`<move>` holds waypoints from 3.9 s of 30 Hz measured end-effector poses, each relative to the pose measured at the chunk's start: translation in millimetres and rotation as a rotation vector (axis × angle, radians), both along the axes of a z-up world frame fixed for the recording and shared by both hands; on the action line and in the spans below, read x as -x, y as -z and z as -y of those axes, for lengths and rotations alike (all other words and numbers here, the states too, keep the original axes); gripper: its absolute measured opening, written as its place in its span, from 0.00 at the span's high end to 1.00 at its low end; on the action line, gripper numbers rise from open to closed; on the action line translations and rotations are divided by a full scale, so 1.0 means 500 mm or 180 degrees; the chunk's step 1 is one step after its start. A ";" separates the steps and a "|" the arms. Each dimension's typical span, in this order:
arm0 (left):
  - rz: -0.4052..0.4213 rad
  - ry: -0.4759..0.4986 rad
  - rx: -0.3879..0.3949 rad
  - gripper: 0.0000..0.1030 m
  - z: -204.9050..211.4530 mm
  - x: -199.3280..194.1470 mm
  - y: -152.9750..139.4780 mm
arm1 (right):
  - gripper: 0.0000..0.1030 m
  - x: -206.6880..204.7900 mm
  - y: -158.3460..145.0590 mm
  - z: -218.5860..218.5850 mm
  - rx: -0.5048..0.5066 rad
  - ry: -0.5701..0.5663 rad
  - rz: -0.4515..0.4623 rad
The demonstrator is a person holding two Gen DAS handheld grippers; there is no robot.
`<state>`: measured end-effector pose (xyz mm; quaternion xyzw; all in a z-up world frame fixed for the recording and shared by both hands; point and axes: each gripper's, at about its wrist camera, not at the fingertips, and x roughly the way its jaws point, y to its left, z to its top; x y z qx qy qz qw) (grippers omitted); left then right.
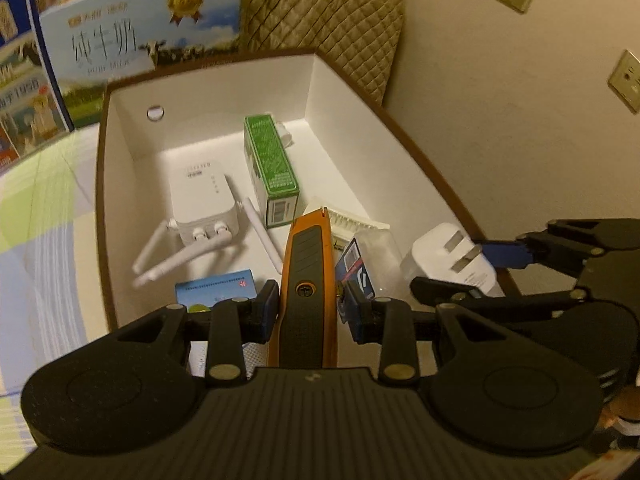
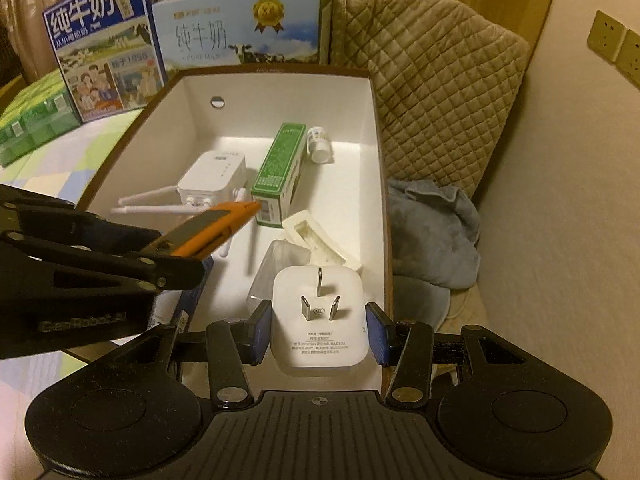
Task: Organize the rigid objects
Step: 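Release the knife into the box with the left tool while the right tool releases the adapter, then move both tools back toward the toothpaste tube and white charger on the bed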
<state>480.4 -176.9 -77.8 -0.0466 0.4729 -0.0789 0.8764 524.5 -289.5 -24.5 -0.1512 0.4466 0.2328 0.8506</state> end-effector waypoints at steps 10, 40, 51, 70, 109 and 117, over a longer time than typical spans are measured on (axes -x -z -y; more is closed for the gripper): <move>-0.0188 -0.0023 0.0151 0.73 -0.007 -0.018 0.049 | 0.56 -0.017 0.003 -0.008 0.0054 -0.0125 0.0003; -0.0125 0.0147 -0.0169 0.58 -0.034 0.012 0.010 | 0.48 -0.001 -0.014 0.015 -0.0131 -0.0262 -0.0071; -0.0043 0.0127 -0.0147 0.58 -0.047 0.046 -0.023 | 0.48 0.032 -0.024 0.021 -0.0244 -0.0240 -0.0104; 0.0185 0.0056 -0.0047 0.57 -0.105 0.165 -0.108 | 0.48 0.136 -0.091 0.029 -0.0628 -0.0208 -0.0050; -0.0229 -0.0651 -0.0103 0.54 -0.398 0.460 -0.038 | 0.48 0.371 -0.006 -0.203 -0.0676 -0.0601 -0.0445; -0.0300 -0.0700 -0.0173 0.54 -0.427 0.466 -0.015 | 0.48 0.381 0.030 -0.257 -0.0589 -0.0636 -0.0503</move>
